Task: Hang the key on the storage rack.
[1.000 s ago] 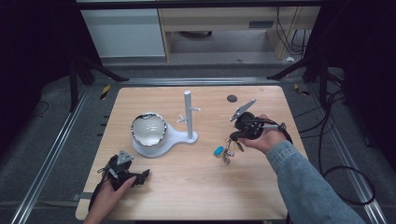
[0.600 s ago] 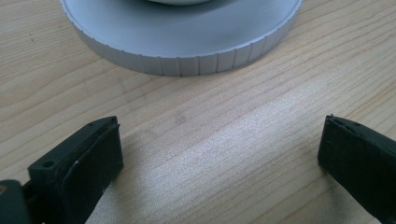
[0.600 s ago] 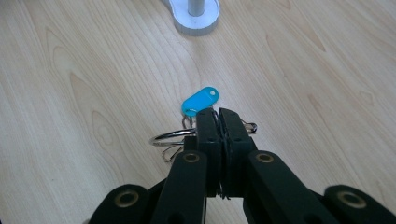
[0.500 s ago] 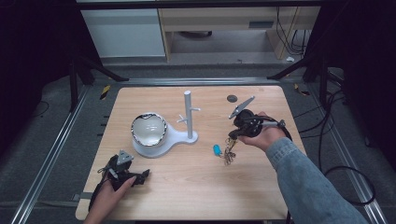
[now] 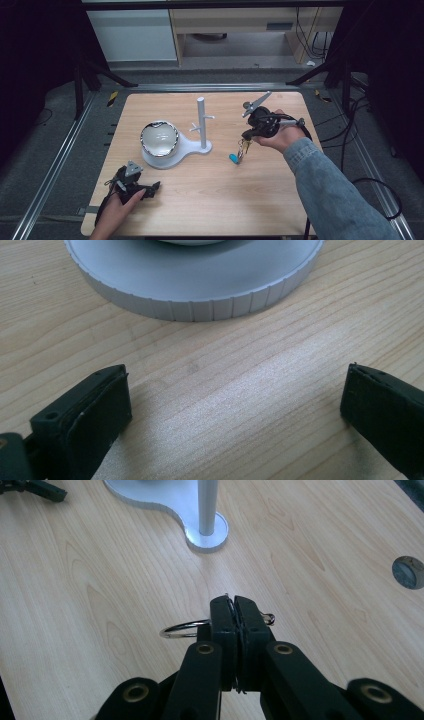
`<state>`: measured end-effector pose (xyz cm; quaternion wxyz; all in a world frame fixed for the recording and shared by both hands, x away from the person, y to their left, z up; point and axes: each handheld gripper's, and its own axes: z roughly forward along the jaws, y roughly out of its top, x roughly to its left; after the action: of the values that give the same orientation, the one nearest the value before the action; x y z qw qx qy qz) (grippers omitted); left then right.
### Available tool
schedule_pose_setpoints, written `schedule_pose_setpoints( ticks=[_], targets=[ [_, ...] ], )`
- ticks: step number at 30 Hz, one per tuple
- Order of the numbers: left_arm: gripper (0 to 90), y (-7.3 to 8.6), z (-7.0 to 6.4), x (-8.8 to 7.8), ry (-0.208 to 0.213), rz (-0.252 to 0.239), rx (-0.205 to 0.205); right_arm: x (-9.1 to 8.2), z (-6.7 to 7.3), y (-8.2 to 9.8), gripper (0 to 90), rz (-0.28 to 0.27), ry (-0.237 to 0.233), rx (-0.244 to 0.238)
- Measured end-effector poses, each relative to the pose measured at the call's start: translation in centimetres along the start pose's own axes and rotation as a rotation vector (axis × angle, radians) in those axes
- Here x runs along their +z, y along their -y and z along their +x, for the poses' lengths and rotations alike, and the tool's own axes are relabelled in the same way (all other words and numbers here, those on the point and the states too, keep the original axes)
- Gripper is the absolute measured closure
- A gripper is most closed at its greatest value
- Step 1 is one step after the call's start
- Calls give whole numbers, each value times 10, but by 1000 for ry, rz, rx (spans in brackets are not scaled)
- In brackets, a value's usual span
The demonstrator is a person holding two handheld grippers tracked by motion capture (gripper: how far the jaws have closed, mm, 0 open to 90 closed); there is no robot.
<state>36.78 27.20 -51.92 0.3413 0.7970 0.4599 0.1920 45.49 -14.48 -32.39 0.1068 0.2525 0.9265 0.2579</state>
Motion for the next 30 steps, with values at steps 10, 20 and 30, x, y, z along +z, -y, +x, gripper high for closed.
schedule_pose_setpoints(
  ticks=[10,20,30],
  targets=[
    [0,0,0,0,-1,1,1,-9,-1,-14,885,-9,7,-12],
    [0,0,0,0,-1,1,4,-11,-2,-27,885,-7,9,-30],
    [0,0,0,0,-1,1,3,-14,-1,-41,886,-9,19,-47]
  ],
)
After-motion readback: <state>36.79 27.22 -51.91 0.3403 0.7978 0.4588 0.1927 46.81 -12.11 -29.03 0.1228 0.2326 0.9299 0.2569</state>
